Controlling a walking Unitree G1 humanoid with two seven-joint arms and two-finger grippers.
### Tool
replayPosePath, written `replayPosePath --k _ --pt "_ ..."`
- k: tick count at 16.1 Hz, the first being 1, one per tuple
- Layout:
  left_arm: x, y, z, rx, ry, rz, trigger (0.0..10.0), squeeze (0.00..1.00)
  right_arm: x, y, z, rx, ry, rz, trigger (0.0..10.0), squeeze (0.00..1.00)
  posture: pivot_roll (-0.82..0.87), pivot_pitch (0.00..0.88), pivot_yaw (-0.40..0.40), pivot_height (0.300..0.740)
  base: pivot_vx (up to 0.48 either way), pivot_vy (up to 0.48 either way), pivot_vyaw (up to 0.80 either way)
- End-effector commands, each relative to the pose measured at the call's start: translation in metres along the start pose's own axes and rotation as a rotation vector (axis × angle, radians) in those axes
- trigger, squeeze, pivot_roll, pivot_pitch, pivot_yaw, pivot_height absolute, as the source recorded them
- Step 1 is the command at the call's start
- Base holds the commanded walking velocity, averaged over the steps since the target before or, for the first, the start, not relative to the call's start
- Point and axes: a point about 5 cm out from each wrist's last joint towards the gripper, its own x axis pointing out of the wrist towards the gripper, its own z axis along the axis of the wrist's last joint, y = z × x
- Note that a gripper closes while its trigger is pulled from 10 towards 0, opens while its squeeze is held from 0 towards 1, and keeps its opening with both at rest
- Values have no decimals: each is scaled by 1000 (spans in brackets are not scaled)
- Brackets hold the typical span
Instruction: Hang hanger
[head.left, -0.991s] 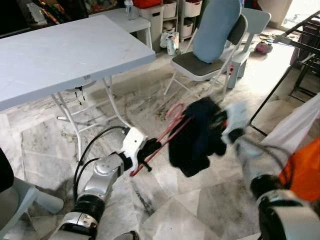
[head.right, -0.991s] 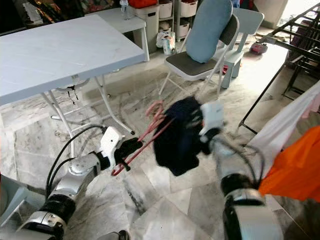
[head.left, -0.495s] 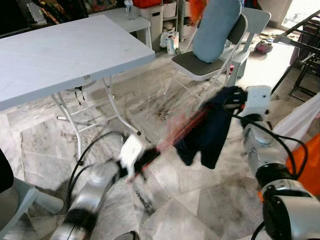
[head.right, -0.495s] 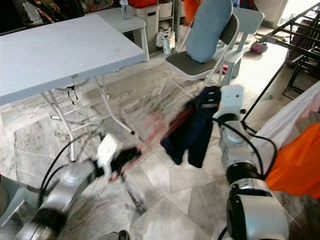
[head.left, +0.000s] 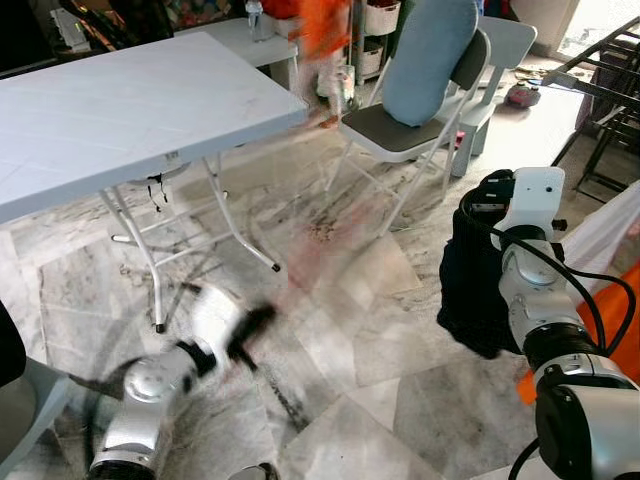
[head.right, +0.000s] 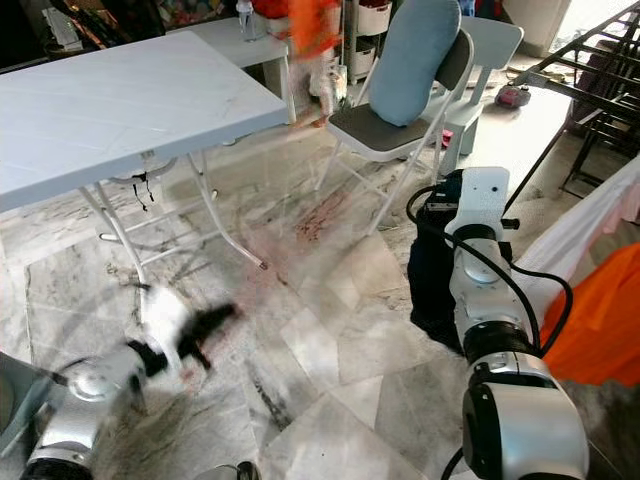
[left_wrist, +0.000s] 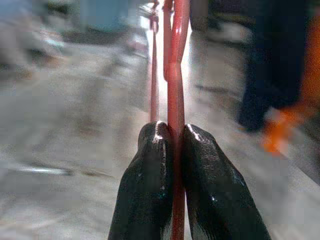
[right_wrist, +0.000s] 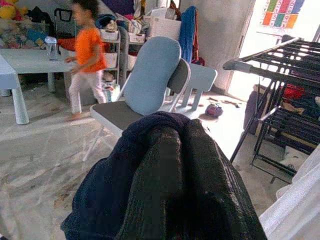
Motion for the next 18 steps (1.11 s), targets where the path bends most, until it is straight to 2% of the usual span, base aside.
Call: replayPosePath --k 1,2,3,4,7,8,10,12,13,18 --pt "-4 12 10 14 -57 180 2471 0 -1 1 1 11 -14 38 0 0 -95 0 16 740 0 0 0" --pt "-6 13 8 -41 -61 247 4941 0 -3 5 -1 42 -18 82 0 0 -96 0 18 740 0 0 0" --pt "-7 12 1 -65 -25 347 9216 0 -8 12 -3 59 -28 146 0 0 -99 0 21 740 0 0 0" --pt "-4 6 0 -52 -19 436 10000 0 -13 21 -4 81 -48 237 0 0 -101 0 27 740 0 0 0" --pt "-1 3 16 40 -69 507 10000 0 -19 28 1 112 -81 303 0 0 -116 0 52 740 0 0 0" --pt "-2 1 19 61 -70 521 10000 0 -21 30 1 131 -82 314 10000 0 -120 0 60 740 0 0 0" --pt "-2 1 21 41 -70 555 10000 0 -25 32 1 156 -85 319 10000 0 -119 0 70 740 0 0 0" --pt "-2 6 13 -13 -41 605 10000 0 -32 37 -2 164 -81 339 10000 0 -120 0 71 740 0 0 0" --pt "0 8 21 6 -77 598 10000 0 -39 42 -4 157 -72 373 10000 0 -116 0 63 740 0 0 0" --pt "2 6 26 -63 -108 612 10000 0 -48 55 -1 180 -71 440 10000 0 -105 0 44 740 0 0 93"
